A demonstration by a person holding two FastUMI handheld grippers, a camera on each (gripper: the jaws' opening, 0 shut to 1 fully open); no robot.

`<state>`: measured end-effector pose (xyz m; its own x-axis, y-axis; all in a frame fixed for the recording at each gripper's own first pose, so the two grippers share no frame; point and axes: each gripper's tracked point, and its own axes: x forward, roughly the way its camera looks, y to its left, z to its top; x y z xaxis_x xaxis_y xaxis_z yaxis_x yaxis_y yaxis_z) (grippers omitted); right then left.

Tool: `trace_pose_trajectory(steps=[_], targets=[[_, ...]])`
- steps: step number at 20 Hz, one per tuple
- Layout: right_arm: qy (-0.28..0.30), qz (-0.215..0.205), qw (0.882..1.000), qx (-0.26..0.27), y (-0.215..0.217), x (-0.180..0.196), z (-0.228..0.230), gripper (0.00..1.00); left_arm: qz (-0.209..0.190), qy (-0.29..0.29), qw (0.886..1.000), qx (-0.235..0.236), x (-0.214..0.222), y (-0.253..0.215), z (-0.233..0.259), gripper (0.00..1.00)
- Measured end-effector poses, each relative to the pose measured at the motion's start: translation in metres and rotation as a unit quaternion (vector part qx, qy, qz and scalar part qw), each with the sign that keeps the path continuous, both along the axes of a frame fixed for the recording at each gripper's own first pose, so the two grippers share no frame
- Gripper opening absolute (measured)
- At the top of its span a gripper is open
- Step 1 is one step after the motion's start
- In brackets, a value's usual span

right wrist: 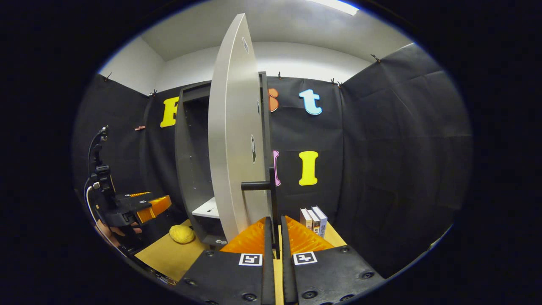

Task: Open the cabinet door with the right hand, grasp the bottle in the cabinet with the left hand and place it on the coaster, then close the cabinet door with the right hand.

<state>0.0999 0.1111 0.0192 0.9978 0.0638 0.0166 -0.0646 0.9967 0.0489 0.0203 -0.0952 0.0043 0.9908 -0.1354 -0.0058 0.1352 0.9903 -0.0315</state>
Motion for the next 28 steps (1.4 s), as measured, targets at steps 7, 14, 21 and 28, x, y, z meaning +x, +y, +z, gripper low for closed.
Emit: trace_pose_trajectory(steps=[7,14,21,28], targets=[[0.004,0.026,1.0,0.011,0.003,-0.003,0.0,0.12,-0.013,0.0,1.0,0.003,0.025,-0.028,0.004,0.92],[-0.018,-0.015,0.999,0.037,-0.026,-0.003,0.009,0.14,-0.032,-0.01,0.999,0.011,0.066,-0.06,0.009,0.95],[-0.008,-0.074,0.996,0.039,-0.067,-0.004,-0.007,0.81,-0.047,-0.017,0.999,0.01,0.123,-0.093,0.006,0.94],[-0.001,-0.125,0.992,0.006,-0.107,-0.001,-0.02,0.98,-0.04,-0.013,0.999,0.022,0.194,-0.113,-0.008,0.95]])
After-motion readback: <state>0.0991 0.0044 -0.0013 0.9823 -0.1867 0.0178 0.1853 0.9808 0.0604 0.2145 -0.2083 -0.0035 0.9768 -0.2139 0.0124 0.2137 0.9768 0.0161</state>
